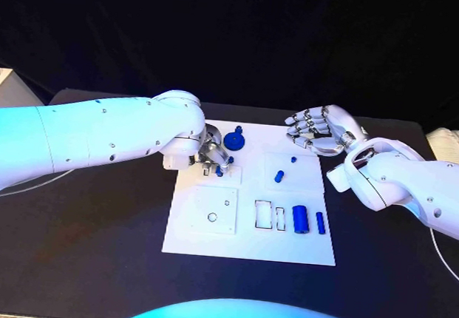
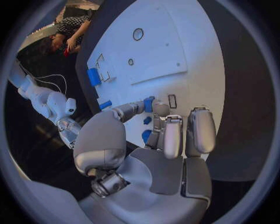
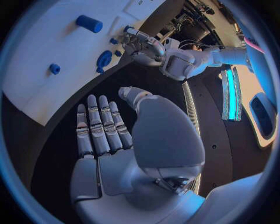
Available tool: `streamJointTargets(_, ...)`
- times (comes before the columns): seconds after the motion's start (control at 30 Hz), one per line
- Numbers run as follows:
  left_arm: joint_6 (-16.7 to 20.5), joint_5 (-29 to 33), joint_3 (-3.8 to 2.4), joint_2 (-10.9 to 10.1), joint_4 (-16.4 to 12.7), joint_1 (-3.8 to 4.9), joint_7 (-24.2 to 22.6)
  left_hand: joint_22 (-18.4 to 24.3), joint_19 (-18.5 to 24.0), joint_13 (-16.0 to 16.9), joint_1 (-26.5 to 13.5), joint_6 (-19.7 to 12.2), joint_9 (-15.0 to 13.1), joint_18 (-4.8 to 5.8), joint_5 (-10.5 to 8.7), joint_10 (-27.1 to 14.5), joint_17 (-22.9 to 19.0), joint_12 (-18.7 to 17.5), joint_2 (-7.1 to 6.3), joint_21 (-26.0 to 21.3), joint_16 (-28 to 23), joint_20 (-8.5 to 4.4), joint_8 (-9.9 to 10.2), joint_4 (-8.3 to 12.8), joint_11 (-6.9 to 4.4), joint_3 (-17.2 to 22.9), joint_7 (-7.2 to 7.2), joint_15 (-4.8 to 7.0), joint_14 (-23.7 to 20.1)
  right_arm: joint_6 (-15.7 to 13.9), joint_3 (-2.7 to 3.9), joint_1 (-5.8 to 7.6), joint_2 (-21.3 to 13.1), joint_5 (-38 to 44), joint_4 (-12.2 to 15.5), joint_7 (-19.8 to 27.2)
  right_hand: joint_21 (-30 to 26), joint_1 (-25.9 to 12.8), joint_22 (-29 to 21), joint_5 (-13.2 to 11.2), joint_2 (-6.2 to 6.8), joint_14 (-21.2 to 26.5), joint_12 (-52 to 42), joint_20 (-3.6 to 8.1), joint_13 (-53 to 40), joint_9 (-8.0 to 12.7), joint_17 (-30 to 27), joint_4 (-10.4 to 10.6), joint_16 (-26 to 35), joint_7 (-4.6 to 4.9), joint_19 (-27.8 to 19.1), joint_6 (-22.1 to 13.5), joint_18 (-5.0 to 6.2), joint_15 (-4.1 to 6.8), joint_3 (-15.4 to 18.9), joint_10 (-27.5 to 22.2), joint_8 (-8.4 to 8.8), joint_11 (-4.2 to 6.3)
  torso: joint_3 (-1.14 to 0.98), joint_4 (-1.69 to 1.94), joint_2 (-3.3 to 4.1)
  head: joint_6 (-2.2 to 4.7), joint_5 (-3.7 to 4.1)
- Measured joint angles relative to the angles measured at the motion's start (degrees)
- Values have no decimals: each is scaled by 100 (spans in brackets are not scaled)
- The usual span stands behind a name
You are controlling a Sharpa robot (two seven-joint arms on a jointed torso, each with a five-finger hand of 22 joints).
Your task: Assemble the parts on the task board
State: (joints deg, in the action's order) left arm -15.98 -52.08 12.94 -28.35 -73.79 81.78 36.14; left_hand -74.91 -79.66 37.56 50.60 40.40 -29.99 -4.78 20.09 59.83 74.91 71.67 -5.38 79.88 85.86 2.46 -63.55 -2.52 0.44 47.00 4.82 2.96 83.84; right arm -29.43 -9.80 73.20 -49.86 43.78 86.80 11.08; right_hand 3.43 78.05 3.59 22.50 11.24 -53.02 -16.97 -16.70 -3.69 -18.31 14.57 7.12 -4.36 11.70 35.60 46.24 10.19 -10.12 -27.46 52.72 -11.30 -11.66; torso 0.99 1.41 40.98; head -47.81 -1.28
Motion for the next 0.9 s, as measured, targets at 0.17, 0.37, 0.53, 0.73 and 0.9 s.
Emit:
streamJointTargets(0.17,-44,18,-4,23,41,3,1,0,0,0,1,7,1,0,-11,7,0,0,-1,0,0,0,0,15,7,-15,7,0,0,0,0,0,-7,2,12,-1,0,0,0,0,0,0,0,0,0,0,-9,-16,0,21,0,21,0,0,-16,0,0,0,0,0,0,-9,7)
streamJointTargets(0.37,-90,54,-7,55,95,7,4,0,0,0,-11,-26,16,0,1,22,0,0,11,-1,0,0,0,48,-1,-48,-26,0,0,-1,0,1,-13,4,24,-2,0,0,0,0,0,0,0,0,0,0,-9,-16,0,21,0,21,0,0,-16,0,0,0,0,-1,1,-10,14)
streamJointTargets(0.53,-119,86,-11,81,137,10,6,0,0,0,-53,-47,16,0,2,44,0,0,44,-1,0,0,-30,80,-21,-80,-46,0,0,-1,0,2,-16,6,31,-3,0,0,0,0,0,0,0,0,0,0,-9,-16,0,21,0,21,0,0,-16,0,0,0,0,0,1,-16,23)
streamJointTargets(0.73,-125,111,-11,89,159,10,6,0,0,-18,-211,-68,13,0,6,51,0,0,-6,-28,0,0,-69,87,-16,-84,-67,21,21,-1,0,3,-21,8,39,-3,0,0,0,0,0,0,0,0,0,0,-9,-16,0,21,0,21,0,0,-16,0,0,0,2,1,0,-18,25)
streamJointTargets(0.9,-126,128,-11,92,174,9,3,0,0,-17,-433,-54,70,1,-49,58,0,0,-118,-62,0,0,-46,502,-47,210,-100,21,21,-2,0,4,-26,9,48,-3,0,0,1,0,0,0,0,0,0,0,-9,-16,0,21,0,21,0,0,-16,0,0,0,2,3,-1,-18,26)
